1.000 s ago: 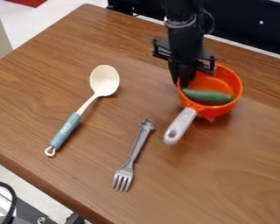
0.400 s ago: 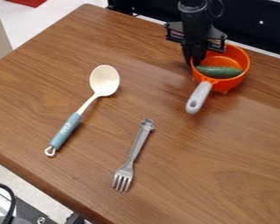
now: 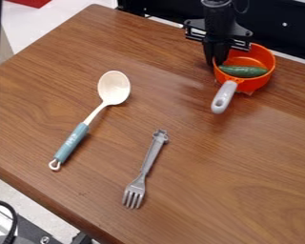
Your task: Pick and move container to top right side of table
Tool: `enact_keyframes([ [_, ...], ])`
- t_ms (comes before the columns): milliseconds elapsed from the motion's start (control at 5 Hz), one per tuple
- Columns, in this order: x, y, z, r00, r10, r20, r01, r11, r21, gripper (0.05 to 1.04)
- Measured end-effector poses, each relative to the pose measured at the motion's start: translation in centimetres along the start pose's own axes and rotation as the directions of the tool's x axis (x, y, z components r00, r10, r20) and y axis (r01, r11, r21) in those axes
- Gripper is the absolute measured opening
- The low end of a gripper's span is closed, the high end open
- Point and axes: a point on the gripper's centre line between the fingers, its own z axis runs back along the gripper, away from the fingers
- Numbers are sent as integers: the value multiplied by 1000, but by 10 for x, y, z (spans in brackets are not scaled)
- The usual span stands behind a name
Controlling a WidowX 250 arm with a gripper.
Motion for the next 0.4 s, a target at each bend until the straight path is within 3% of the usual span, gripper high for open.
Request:
enact_keyframes([
  [200, -5, 0, 0, 999, -14, -30, 15, 999, 35, 215],
  [400, -7, -1, 1, 999, -2, -51, 3, 1000, 16, 446],
])
